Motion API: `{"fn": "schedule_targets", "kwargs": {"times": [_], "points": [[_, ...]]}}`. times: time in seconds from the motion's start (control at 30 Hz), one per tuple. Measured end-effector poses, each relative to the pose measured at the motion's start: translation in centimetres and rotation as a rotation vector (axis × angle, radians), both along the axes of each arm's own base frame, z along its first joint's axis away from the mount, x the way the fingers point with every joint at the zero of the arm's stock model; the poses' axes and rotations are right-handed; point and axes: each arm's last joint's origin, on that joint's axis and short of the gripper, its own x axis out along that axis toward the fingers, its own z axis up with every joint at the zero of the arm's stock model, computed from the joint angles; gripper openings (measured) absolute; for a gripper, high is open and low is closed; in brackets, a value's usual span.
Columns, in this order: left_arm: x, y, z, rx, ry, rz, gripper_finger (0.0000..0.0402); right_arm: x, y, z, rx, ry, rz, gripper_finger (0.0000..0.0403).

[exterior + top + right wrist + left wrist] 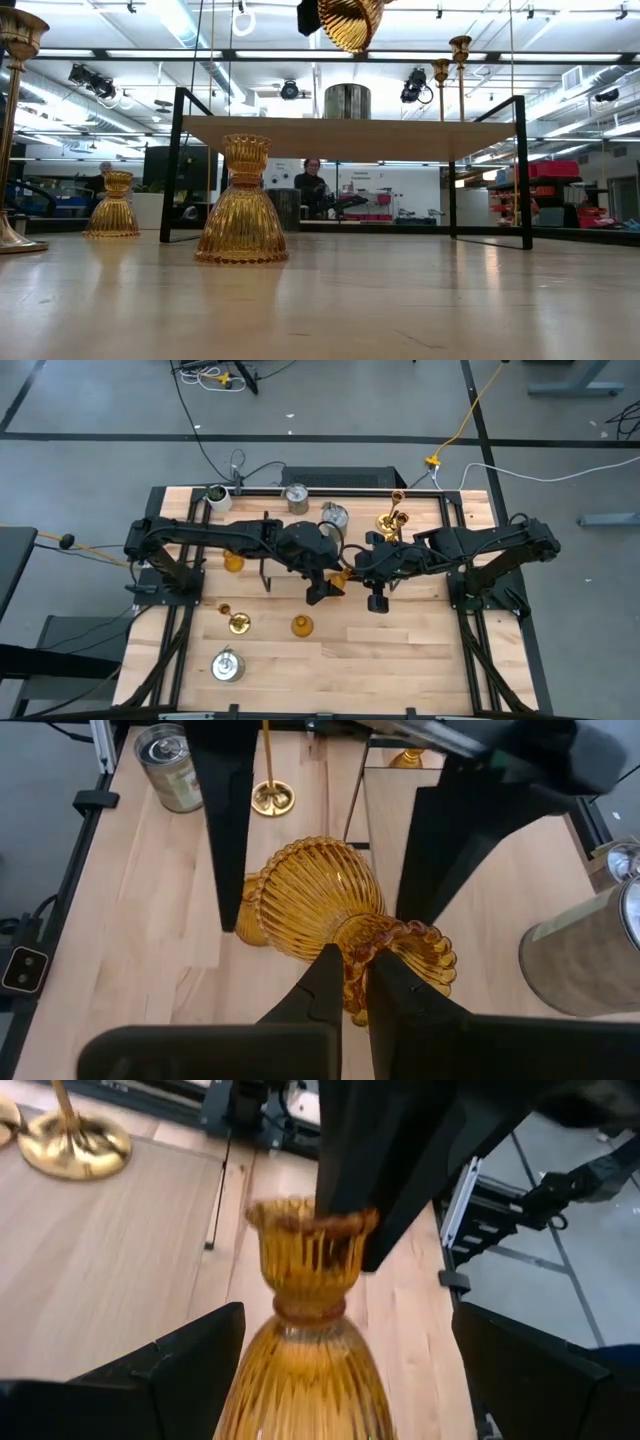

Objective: Pick & Place candle stick holders
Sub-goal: Put the top glass candle holder on the shelf

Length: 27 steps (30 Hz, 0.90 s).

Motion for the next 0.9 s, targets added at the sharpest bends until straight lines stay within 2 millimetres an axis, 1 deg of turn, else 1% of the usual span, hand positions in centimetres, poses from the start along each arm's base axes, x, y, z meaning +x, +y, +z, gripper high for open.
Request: {"fn": "schedule_targets", "kwargs": {"times": [0.17, 0.7, 0.9], "points": [[0.34, -0.03, -0.44, -0.002, 0.011, 0.009, 0.0357, 0.03, 0.01, 0.03, 0.001, -0.004, 0.0, 0.0013], [0.38, -0.1, -0.28, 0.011, -0.002, 0.057, 0.0327, 0.05, 0.02, 0.06, 0.002, -0.008, 0.0, 0.0013], [0.38, -0.11, -0.27, 0.011, -0.003, 0.057, 0.031, 0.33, 0.07, 0.36, 0.01, -0.05, 0.001, 0.0013]]}}
